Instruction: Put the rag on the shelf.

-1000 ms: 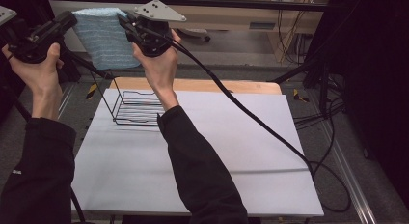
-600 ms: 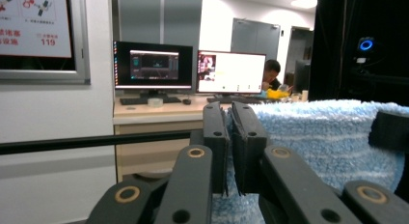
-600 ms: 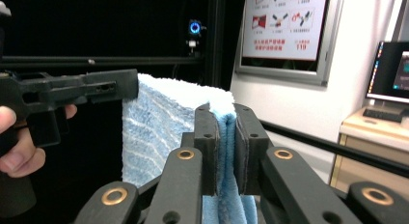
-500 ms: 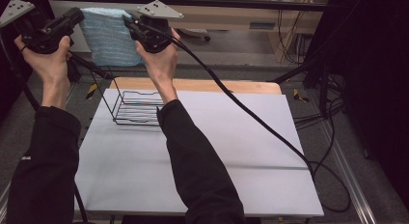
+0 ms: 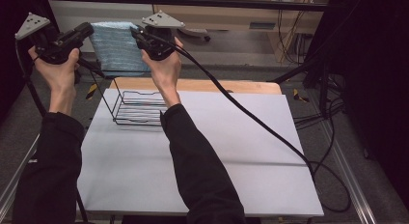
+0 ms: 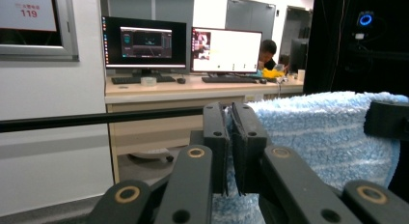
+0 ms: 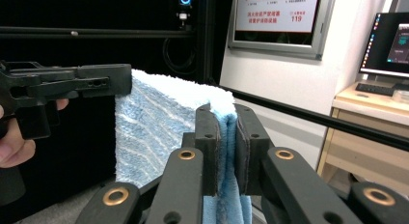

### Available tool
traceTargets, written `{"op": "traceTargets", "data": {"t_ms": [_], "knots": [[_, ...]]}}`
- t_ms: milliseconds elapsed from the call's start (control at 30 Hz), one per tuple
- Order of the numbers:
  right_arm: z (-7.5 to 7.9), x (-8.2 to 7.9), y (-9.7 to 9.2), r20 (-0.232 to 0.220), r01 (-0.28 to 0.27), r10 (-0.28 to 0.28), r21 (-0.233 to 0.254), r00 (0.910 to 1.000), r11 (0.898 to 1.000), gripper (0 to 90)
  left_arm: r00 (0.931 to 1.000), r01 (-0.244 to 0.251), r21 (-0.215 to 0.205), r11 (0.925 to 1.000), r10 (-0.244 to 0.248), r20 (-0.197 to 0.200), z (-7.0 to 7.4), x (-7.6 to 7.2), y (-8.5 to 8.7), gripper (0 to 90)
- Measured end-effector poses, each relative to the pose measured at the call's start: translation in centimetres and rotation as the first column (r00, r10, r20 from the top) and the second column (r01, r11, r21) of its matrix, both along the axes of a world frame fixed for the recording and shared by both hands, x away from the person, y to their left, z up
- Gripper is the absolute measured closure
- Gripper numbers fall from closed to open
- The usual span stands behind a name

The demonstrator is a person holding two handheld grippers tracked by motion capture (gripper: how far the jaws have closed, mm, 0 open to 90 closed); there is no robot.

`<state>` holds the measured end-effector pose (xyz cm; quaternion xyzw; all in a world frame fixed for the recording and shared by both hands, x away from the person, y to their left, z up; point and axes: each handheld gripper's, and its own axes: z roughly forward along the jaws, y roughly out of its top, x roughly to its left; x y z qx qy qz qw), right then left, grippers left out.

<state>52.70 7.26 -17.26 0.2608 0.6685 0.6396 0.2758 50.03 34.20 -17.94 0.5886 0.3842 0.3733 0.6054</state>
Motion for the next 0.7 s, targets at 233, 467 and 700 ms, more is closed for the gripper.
{"op": "traceTargets", "data": {"t_ms": [233,467,700], "knots": [[-1.6,-0.2,-0.6,-0.031,-0.015,0.015,-0.007,0.9994,1.000,82.3,0.9996,0.027,0.027,0.9993,-0.027,-0.011,-1.6,-0.6,0.0,85.3],[-2.9,-0.9,-0.5,-0.045,-0.038,0.036,-0.039,0.9984,0.999,82.2,0.9988,0.036,0.039,0.9986,-0.034,-0.036,-3.2,-1.2,0.3,85.3],[-3.8,-1.4,-1.0,-0.071,-0.054,0.051,-0.041,0.9962,0.998,82.1,0.9969,0.074,0.064,0.9952,-0.072,-0.032,-3.9,-2.1,0.4,85.2]]}}
